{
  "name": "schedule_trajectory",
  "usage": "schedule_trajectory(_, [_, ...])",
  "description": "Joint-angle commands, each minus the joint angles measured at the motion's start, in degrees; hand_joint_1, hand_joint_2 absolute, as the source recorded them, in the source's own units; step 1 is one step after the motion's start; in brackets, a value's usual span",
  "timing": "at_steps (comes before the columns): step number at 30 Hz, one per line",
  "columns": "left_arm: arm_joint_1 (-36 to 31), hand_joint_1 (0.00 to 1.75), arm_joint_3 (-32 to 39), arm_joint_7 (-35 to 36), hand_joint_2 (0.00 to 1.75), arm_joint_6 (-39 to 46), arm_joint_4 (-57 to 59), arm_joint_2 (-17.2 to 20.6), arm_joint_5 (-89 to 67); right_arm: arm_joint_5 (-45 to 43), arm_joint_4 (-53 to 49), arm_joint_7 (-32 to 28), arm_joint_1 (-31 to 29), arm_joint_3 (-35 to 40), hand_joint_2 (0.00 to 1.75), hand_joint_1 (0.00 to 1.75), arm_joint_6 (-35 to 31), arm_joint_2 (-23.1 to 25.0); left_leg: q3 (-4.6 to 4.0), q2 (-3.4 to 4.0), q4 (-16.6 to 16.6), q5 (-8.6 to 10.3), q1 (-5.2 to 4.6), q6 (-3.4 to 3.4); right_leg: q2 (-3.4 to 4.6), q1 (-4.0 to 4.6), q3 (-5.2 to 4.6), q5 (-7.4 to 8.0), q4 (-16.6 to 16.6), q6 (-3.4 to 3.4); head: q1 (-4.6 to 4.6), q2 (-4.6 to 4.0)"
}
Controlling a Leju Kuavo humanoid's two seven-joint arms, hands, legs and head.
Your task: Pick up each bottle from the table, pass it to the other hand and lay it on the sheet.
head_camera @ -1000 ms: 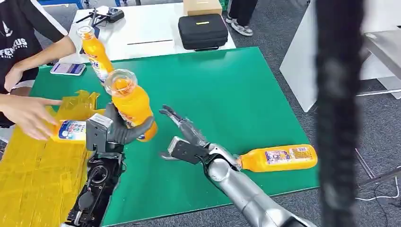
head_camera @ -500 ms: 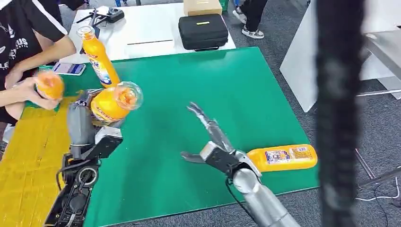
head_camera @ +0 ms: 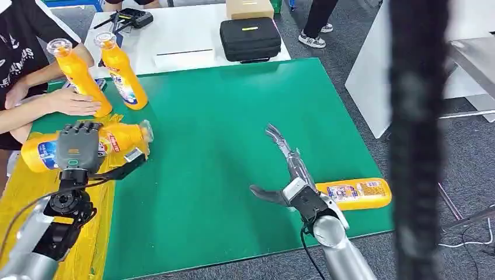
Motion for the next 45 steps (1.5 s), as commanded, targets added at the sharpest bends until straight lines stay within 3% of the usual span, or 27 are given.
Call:
schedule_trajectory(1, [-8.91, 1.75, -7.71, -1.58, 1.75, -3.58, 22.08, 1.87, -0.34, 0.55, -3.20, 0.23, 2.34, -3.78, 1.75, 0.00, 0.81, 1.01, 0.17, -0.02, -0.02, -0.08, 0.02, -0.10, -0.08, 0.02, 0.20, -0.09, -0.02, 0.00, 0.04, 0.00])
schedule_trajectory(5, [-8.78, 1.75, -4.20, -2.30, 1.75, -1.65, 26.11, 0.87, -0.05, 0.80, -3.63, 0.42, 3.35, -4.73, 1.75, 0.00, 0.92, 1.17, 0.14, 0.01, -0.03, -0.08, 0.00, -0.10, -0.05, 0.00, 0.18, -0.08, -0.02, -0.01, 0.04, 0.00])
schedule_trajectory(6, [-8.65, 0.00, -2.93, -3.20, 1.75, -0.94, 26.47, 0.50, 0.17, 0.88, -3.77, 0.45, 3.51, -4.89, 1.75, 0.00, 0.94, 1.22, 0.37, 0.04, 0.04, -0.22, 0.04, -0.20, -0.07, 0.04, 0.41, -0.21, 0.04, -0.04, 0.02, 0.00])
schedule_trajectory(9, [-8.73, 0.00, 0.00, -5.55, 1.75, -1.28, 28.35, -0.89, 1.04, 1.43, -3.59, 1.04, 3.18, -5.10, 1.75, 0.00, 1.22, 1.40, 0.27, 0.01, 0.02, -0.17, 0.04, -0.17, -0.08, 0.05, 0.32, -0.16, 0.00, -0.03, 0.04, 0.00])
schedule_trajectory(11, [-8.76, 0.00, 2.49, -8.47, 1.75, -2.44, 29.39, -1.89, 2.31, 2.41, -3.29, 1.71, 2.86, -5.17, 1.75, 0.00, 1.27, 1.65, 0.73, 0.04, 0.20, -0.48, 0.10, -0.38, -0.15, 0.12, 0.78, -0.47, 0.19, -0.07, 0.04, 0.00])
schedule_trajectory(12, [-8.71, 0.00, 3.12, -9.14, 1.75, -2.56, 29.43, -2.07, 2.69, 2.60, -3.27, 1.80, 2.84, -5.19, 1.75, 0.00, 1.27, 1.68, 0.30, 0.00, 0.05, -0.19, 0.04, -0.19, -0.09, 0.05, 0.36, -0.18, 0.03, -0.02, 0.04, 0.00])
schedule_trajectory(14, [-8.07, 0.00, 6.16, -11.59, 1.75, -1.74, 28.80, -3.11, 3.85, 3.55, -3.57, 2.15, 3.13, -5.49, 1.75, 0.00, 1.17, 1.96, 0.36, 0.03, 0.05, -0.22, 0.05, -0.20, -0.10, 0.06, 0.40, -0.21, 0.03, -0.02, 0.02, 0.00])
schedule_trajectory(21, [-7.94, 0.00, 6.30, -11.62, 1.75, -1.78, 28.72, -3.36, 3.83, 3.60, -3.76, 2.17, 3.35, -5.49, 1.75, 0.00, 1.17, 1.98, 0.41, 0.00, 0.07, -0.26, 0.04, -0.20, -0.12, 0.04, 0.46, -0.26, 0.05, 0.00, 0.00, 0.00])
schedule_trajectory(23, [-7.28, 0.00, 9.02, -14.44, 1.75, -0.36, 27.56, -4.07, 5.17, 4.27, -4.00, 2.35, 3.50, -5.49, 1.75, 0.00, 1.31, 1.95, 0.38, 0.00, 0.06, -0.25, 0.05, -0.19, -0.12, 0.06, 0.44, -0.24, 0.03, -0.01, 0.02, 0.00])
schedule_trajectory(24, [-6.70, 0.00, 12.31, -19.35, 1.75, 0.40, 26.30, -5.45, 9.40, 5.58, -4.17, 2.55, 3.60, -5.35, 1.75, 0.00, 0.87, 1.72, 0.09, -0.02, -0.02, -0.06, 0.00, -0.09, -0.08, 0.00, 0.13, -0.07, -0.03, 0.00, 0.02, 0.00])
schedule_trajectory(26, [-5.18, 0.00, 16.48, -27.53, 1.75, -1.04, 22.09, -7.49, 17.41, 8.57, -4.51, 3.19, 3.90, -5.13, 1.75, 0.00, -0.90, 1.03, 0.43, -0.05, 0.08, -0.27, 0.05, -0.21, -0.18, 0.06, 0.50, -0.29, 0.06, -0.01, 0.00, 0.00])
schedule_trajectory(27, [-4.62, 0.00, 16.94, -28.88, 1.75, -1.79, 20.45, -7.90, 19.11, 9.44, -4.62, 3.39, 3.97, -5.11, 1.75, 0.00, -1.50, 0.78, 0.28, -0.11, 0.02, -0.17, 0.02, -0.16, -0.21, 0.03, 0.36, -0.20, 0.01, 0.00, 0.04, 0.00])
schedule_trajectory(33, [4.93, 0.00, 18.21, -48.73, 1.75, -23.20, -5.96, -12.04, 52.40, 28.07, -8.11, 8.87, 5.15, -3.51, 1.75, 0.00, -7.32, -3.15, 0.22, -0.18, 0.05, -0.17, -0.01, -0.11, -0.25, 0.00, 0.32, -0.21, 0.00, 0.03, 0.00, 0.00])
schedule_trajectory(36, [10.11, 0.00, 14.43, -48.94, 1.75, -35.23, -21.56, -10.86, 74.05, 41.56, -9.41, 16.95, 4.50, -2.93, 1.75, 0.00, -4.97, -6.89, 0.19, -0.05, 0.11, -0.24, -0.01, -0.12, -0.14, 0.01, 0.29, -0.22, 0.04, 0.03, 0.02, 0.00])
schedule_trajectory(44, [14.37, 0.00, 14.13, -48.94, 1.75, -42.40, -30.47, -11.37, 83.56, 46.26, -7.20, 20.25, 2.07, -3.95, 1.75, 0.00, 0.41, -12.81, 0.11, 0.08, 0.05, -0.23, -0.04, -0.08, 0.01, -0.02, 0.18, -0.11, -0.02, 0.02, 0.02, 0.00])
schedule_trajectory(45, [14.70, 0.00, 13.91, -48.94, 1.75, -44.24, -31.39, -12.38, 84.68, 46.55, -5.61, 21.59, 0.65, -4.26, 1.75, 0.00, 3.87, -15.16, 0.18, 0.14, 0.12, -0.31, -0.02, -0.11, 0.05, -0.01, 0.24, -0.16, 0.03, 0.02, 0.00, 0.00])
